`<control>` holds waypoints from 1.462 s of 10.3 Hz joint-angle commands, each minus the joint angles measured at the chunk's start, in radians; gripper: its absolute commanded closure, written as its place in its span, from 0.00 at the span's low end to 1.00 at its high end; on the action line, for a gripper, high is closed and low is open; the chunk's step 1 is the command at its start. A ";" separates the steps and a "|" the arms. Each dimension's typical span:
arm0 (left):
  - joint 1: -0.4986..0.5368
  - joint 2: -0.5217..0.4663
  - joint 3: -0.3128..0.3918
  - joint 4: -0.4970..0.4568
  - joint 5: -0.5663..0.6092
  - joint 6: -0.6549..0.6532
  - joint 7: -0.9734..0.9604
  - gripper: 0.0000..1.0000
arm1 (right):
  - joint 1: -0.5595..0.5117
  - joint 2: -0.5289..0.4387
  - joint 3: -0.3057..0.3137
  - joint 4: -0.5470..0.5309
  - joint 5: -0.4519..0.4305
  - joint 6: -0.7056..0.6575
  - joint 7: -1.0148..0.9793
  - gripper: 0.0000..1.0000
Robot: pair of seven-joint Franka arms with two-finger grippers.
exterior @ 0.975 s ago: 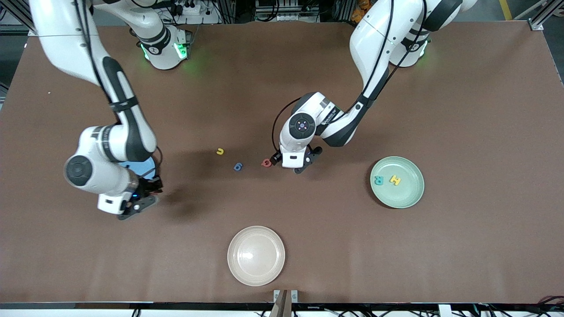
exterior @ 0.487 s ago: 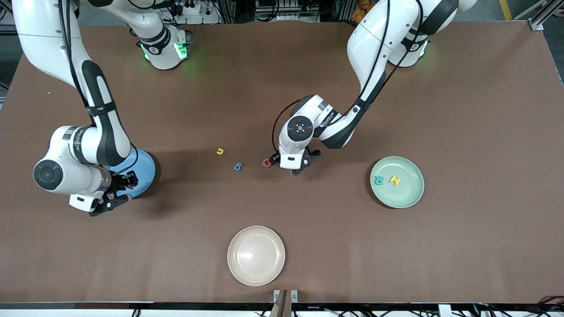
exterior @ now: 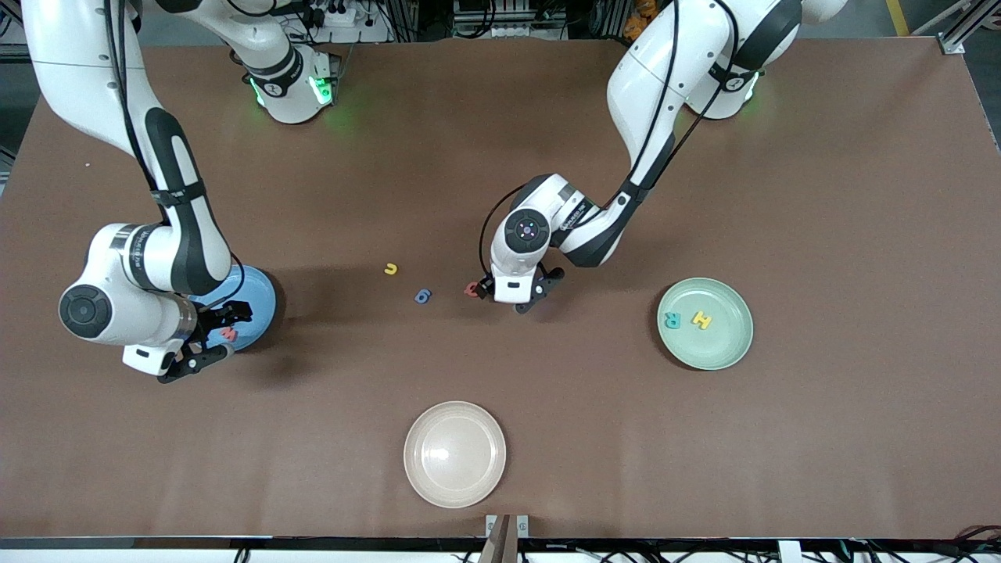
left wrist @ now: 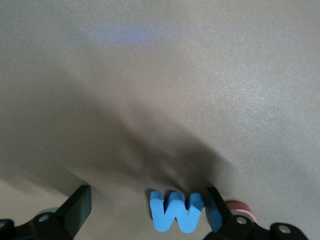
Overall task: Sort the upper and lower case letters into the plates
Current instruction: 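Place the pink m on the blue plate with the right gripper, then release W from the left gripper while the right gripper grasps 6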
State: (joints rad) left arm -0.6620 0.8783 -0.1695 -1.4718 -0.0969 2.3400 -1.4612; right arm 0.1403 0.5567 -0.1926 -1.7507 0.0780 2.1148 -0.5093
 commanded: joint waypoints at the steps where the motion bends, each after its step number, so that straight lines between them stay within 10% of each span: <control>1: -0.033 0.021 0.030 0.024 0.019 0.010 -0.033 0.00 | 0.018 -0.004 0.005 -0.006 0.003 0.011 0.009 0.00; 5: -0.045 0.021 0.031 0.031 0.017 0.010 -0.054 0.33 | 0.082 -0.008 0.015 -0.003 0.008 0.031 -0.134 0.00; 15: -0.056 0.027 0.031 0.039 0.017 0.010 -0.068 0.55 | 0.396 0.002 0.099 -0.016 0.011 0.143 -0.020 0.00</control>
State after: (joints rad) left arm -0.6978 0.8781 -0.1489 -1.4460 -0.0969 2.3404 -1.4962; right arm 0.5182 0.5586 -0.0850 -1.7521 0.0937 2.2342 -0.5455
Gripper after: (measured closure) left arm 0.529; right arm 0.000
